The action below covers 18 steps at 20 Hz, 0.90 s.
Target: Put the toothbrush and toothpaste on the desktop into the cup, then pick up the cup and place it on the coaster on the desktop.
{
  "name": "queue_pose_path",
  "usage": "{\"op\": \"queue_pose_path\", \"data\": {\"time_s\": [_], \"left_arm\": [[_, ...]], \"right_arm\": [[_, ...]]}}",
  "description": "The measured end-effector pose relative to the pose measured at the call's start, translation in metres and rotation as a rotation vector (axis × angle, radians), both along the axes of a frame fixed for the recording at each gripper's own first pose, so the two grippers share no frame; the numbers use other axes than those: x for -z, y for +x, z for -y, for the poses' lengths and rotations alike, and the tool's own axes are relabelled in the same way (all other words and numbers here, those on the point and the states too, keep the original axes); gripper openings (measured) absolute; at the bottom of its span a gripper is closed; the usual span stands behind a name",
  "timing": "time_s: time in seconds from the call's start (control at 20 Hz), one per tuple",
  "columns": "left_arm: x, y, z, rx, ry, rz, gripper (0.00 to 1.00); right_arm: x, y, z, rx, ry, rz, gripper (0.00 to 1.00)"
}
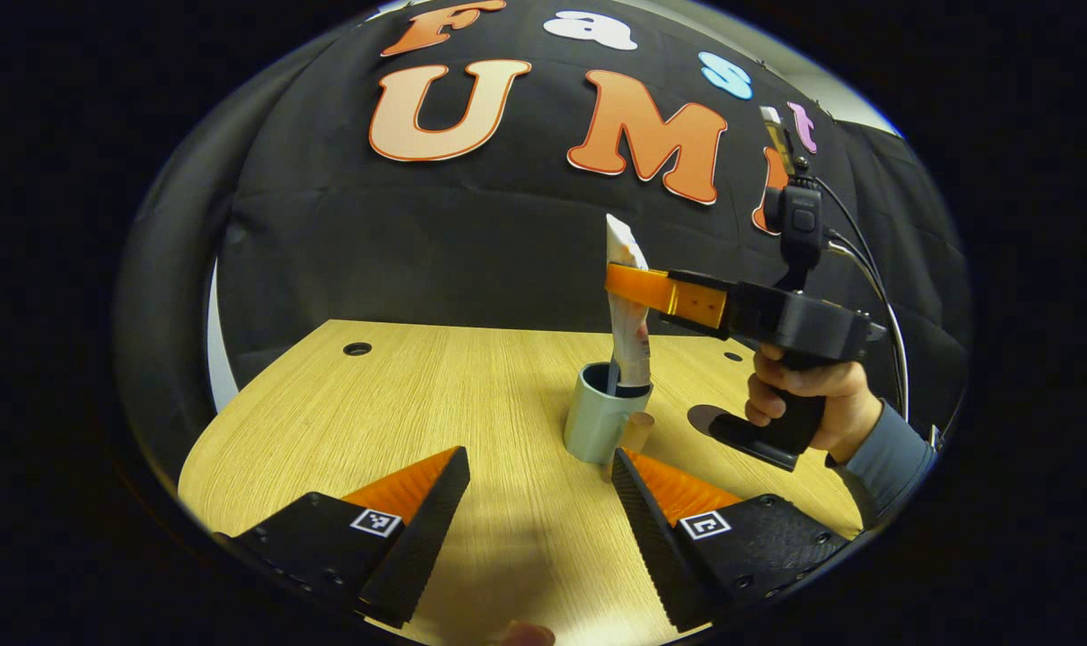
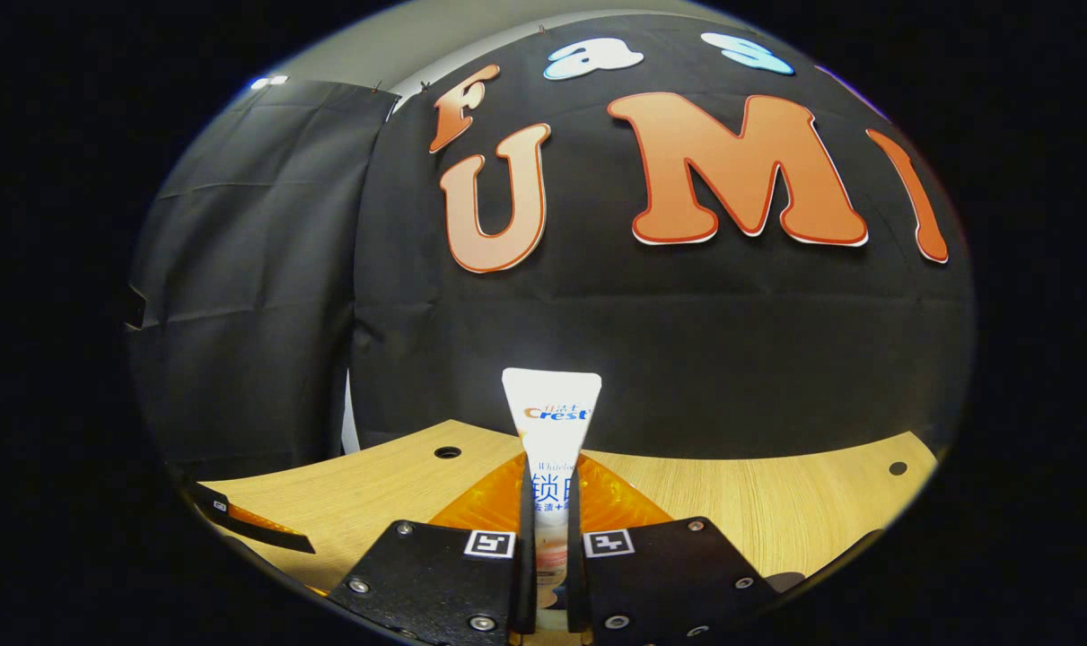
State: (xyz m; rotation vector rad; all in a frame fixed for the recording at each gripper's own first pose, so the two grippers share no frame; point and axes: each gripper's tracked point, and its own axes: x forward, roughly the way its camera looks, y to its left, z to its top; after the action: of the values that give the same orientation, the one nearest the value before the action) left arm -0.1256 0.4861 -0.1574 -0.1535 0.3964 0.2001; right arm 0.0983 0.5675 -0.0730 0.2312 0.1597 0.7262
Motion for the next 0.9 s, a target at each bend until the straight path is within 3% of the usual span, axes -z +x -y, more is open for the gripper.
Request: {"op": "queue_pose_path", "data": {"time_s": [0.25,0.9], "left_arm": [[0.005,-0.003,-0.005,-0.016,-0.02,0.001,0.96],[0.029,-0.003,0.001,-0.017,-0.052,-0.038,0.96]], "right_arm": [[0.022,0.009,-0.003,0.026,-0.074,0.014,0.13],[0.066,-0.006,-0.016,-0.005,-0.193,0.017,0.14]]}}
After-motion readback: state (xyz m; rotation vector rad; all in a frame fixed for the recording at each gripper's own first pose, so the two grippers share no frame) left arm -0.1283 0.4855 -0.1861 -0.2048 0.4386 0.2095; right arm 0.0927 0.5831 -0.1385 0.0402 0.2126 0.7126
